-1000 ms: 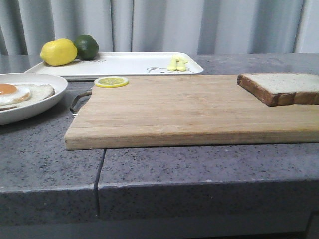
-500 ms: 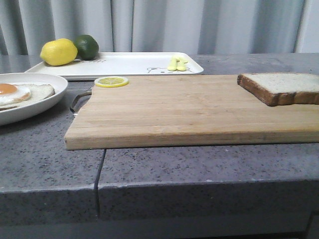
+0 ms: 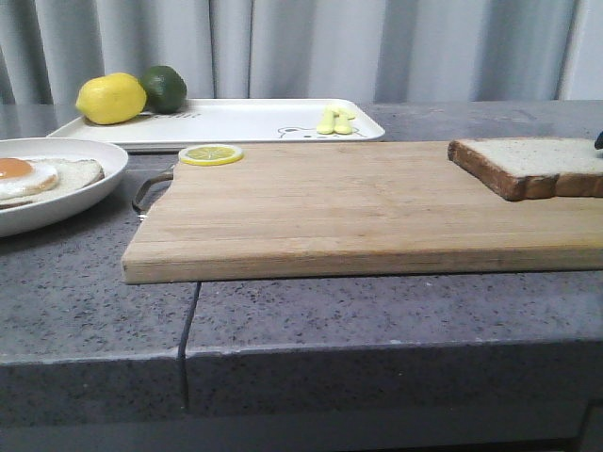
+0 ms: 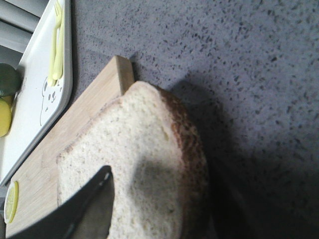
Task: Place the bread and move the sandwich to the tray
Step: 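Open the right gripper and grasp the bread slice by its edge, then lift the bread with the right gripper and carry it over the egg toast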
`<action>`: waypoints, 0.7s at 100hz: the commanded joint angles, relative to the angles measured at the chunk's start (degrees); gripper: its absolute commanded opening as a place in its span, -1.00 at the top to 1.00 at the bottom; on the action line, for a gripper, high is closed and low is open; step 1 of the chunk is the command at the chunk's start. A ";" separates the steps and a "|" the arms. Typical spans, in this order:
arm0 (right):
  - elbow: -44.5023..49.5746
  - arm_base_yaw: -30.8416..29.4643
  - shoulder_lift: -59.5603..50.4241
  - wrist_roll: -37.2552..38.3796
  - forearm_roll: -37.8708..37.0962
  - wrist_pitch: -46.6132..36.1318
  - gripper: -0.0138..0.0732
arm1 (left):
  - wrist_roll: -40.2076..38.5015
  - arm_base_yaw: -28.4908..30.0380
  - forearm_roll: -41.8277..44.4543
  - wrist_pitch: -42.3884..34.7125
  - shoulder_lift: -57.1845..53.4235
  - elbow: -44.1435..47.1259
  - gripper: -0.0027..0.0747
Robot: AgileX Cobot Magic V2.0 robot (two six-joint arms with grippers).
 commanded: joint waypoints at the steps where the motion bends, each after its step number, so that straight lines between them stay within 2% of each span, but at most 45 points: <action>1: -0.98 -0.51 -0.86 -0.41 1.38 2.12 -0.11 | 0.02 0.10 -1.47 -3.78 0.34 -2.00 0.12; 47: -0.98 -0.51 -0.98 -0.41 1.44 1.88 0.86 | 0.02 0.10 -1.47 -3.78 0.34 -2.00 0.12; 70: -1.27 -0.51 -3.59 -0.41 5.65 7.21 0.82 | 0.02 0.10 -1.47 -3.78 0.34 -2.00 0.12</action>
